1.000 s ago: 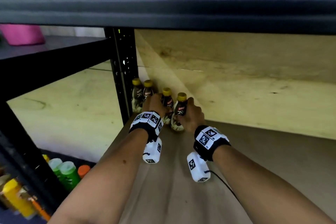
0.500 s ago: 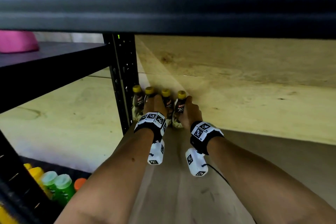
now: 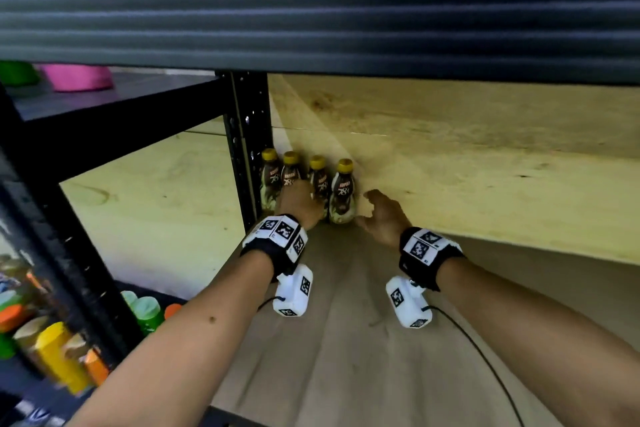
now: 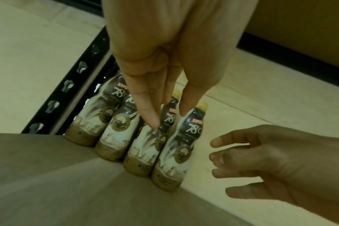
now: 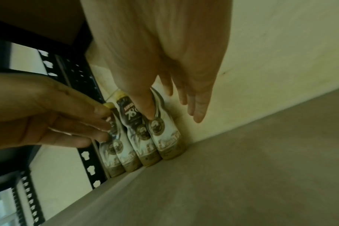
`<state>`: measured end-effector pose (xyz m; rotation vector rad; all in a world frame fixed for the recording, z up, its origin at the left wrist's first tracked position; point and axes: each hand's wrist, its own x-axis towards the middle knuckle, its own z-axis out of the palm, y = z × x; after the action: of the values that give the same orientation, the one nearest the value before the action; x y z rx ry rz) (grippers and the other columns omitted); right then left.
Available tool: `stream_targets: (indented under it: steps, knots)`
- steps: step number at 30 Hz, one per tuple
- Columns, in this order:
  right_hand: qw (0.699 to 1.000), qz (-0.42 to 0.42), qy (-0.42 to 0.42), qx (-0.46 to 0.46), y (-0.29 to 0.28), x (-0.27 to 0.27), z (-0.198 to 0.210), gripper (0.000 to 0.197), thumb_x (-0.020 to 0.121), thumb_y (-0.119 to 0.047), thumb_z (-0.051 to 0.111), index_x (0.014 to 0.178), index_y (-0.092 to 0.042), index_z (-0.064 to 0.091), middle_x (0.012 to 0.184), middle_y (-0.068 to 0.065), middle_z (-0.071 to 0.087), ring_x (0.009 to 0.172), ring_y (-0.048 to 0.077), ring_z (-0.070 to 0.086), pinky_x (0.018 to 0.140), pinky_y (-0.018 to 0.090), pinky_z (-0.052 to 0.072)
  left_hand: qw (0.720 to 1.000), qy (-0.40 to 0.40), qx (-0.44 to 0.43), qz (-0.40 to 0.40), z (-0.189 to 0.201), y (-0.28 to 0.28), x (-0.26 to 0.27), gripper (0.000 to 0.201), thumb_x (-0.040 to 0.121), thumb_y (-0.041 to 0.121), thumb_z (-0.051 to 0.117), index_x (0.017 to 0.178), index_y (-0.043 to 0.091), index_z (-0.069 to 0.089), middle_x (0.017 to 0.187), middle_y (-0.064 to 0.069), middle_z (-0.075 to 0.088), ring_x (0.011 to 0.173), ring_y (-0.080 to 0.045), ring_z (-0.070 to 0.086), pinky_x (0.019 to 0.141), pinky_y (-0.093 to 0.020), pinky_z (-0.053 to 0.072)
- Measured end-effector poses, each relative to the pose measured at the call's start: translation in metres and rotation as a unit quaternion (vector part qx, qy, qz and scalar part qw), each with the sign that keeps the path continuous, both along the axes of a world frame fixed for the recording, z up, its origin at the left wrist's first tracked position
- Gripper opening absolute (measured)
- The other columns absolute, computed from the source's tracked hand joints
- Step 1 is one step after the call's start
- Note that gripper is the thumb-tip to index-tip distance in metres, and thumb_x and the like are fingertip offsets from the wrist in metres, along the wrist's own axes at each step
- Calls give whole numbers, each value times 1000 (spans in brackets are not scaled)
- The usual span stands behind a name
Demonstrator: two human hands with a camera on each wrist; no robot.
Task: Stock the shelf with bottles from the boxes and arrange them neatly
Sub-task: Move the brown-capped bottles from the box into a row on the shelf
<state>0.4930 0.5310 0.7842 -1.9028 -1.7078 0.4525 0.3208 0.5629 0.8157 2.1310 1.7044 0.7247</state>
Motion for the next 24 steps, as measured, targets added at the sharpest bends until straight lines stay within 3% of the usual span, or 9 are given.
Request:
stream_targets:
  steps: [3, 6, 8, 12, 15, 17, 19, 21, 24]
  knots:
    - [999, 24, -38, -29, -32, 18, 3, 40, 89, -29, 67, 123, -11, 58, 124, 9, 61, 115, 28, 58, 94, 32, 48, 999, 25, -27, -30, -2, -32, -2, 25, 85, 25, 60, 104, 12, 71, 112, -12, 66, 109, -33, 59, 95, -37, 47]
    - [994, 58, -74, -54, -74, 37, 6, 12, 87, -23, 67, 96, -15, 63, 100, 1, 65, 101, 22, 63, 83, 27, 49, 996, 29, -57, -57, -7, -71, 9, 17, 83, 32, 66, 91, 18, 71, 106, -2, 68, 103, -23, 62, 88, -28, 49]
    - [992, 69, -75, -69, -100, 50, 6, 13, 85, -20, 68, 95, -13, 65, 97, 2, 67, 98, 20, 64, 80, 26, 48, 994, 28, -66, -84, -8, -99, 23, 12, 81, 37, 68, 85, 25, 67, 102, 5, 67, 99, -16, 60, 89, -26, 48]
    - [988, 78, -88, -97, -186, 87, 0, 20, 83, -28, 71, 93, -11, 66, 90, 4, 68, 87, 21, 64, 74, 30, 49, 982, 60, -78, -163, -23, -174, 67, 12, 79, 37, 71, 79, 25, 67, 96, 4, 70, 97, -17, 63, 89, -28, 51]
    - [978, 101, -119, -137, -266, 113, 0, 21, 82, -38, 71, 86, -18, 69, 82, -3, 70, 78, 15, 66, 73, 31, 54, 962, 114, -99, -229, -35, -237, 101, 15, 80, 35, 70, 80, 21, 67, 84, 3, 70, 86, -16, 64, 77, -22, 49]
    - [970, 124, -103, -184, -318, 125, -2, 20, 84, -35, 70, 82, -16, 70, 71, -1, 73, 66, 13, 69, 66, 26, 54, 946, 145, -118, -264, -40, -279, 121, 18, 81, 34, 68, 75, 17, 66, 69, 5, 70, 69, -14, 66, 69, -21, 50]
    - [960, 141, -92, -225, -366, 136, -8, 21, 85, -35, 69, 81, -15, 69, 66, -1, 72, 59, 10, 68, 60, 23, 53, 934, 160, -126, -292, -47, -319, 139, 20, 79, 35, 67, 71, 17, 65, 61, 5, 68, 66, -13, 66, 67, -22, 51]
    - [949, 155, -113, -249, -406, 151, -21, 22, 85, -40, 68, 83, -18, 69, 67, -4, 72, 60, 7, 64, 62, 24, 50, 923, 172, -130, -318, -60, -355, 157, 20, 78, 38, 68, 74, 18, 67, 67, 5, 65, 71, -14, 63, 64, -23, 45]
    - [939, 165, -128, -274, -454, 173, -58, 25, 84, -43, 68, 95, -20, 70, 85, -10, 68, 79, 9, 62, 75, 27, 52, 900, 191, -159, -358, -98, -406, 180, 16, 79, 37, 68, 81, 21, 66, 74, 7, 62, 79, -14, 55, 66, -22, 40]
